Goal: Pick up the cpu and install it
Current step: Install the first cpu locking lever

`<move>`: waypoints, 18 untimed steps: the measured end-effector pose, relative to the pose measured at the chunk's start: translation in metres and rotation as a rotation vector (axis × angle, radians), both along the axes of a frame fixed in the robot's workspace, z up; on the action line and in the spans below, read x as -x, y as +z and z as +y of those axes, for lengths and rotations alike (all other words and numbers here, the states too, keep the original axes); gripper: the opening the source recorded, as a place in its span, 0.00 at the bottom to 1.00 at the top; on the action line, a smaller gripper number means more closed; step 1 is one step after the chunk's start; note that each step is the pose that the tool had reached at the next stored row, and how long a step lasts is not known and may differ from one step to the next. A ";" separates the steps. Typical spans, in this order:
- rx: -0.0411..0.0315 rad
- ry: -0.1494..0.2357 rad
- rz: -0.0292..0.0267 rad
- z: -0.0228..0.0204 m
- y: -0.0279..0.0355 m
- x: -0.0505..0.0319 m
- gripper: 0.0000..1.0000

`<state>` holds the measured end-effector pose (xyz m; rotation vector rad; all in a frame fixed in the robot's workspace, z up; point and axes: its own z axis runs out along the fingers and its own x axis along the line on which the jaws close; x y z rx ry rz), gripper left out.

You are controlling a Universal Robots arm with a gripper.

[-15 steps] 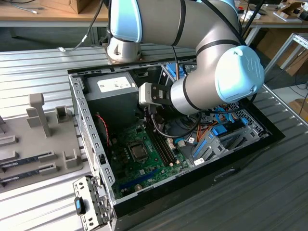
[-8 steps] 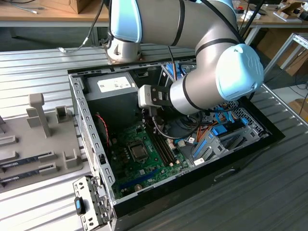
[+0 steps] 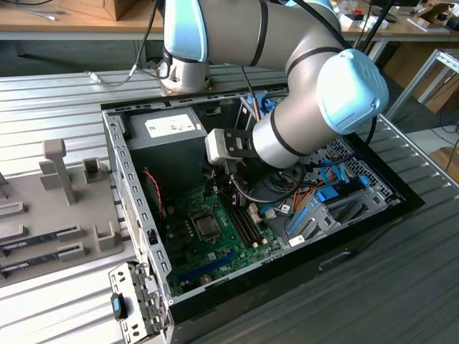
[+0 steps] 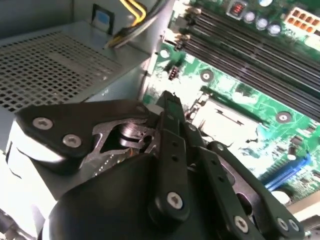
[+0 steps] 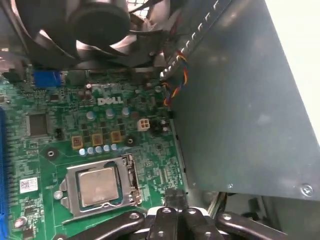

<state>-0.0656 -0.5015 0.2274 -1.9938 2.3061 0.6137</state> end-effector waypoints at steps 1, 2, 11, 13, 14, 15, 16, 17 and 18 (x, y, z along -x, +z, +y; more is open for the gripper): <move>0.0225 0.005 0.0000 0.0000 0.0000 0.0000 0.11; 0.0327 0.008 -0.0002 0.0001 -0.0001 -0.0001 0.11; 0.0566 0.027 -0.0007 0.0001 0.0093 0.0000 0.11; 0.0577 0.030 -0.0006 0.0001 0.0126 0.0000 0.11; 0.0583 0.031 -0.0007 0.0001 0.0132 0.0000 0.11; 0.0637 0.033 -0.0007 0.0001 0.0143 -0.0002 0.11; 0.0754 0.034 -0.0005 0.0001 0.0145 0.0000 0.11; 0.0999 0.036 0.0000 0.0001 0.0145 0.0000 0.11; 0.1190 0.038 0.0002 0.0000 0.0146 0.0000 0.11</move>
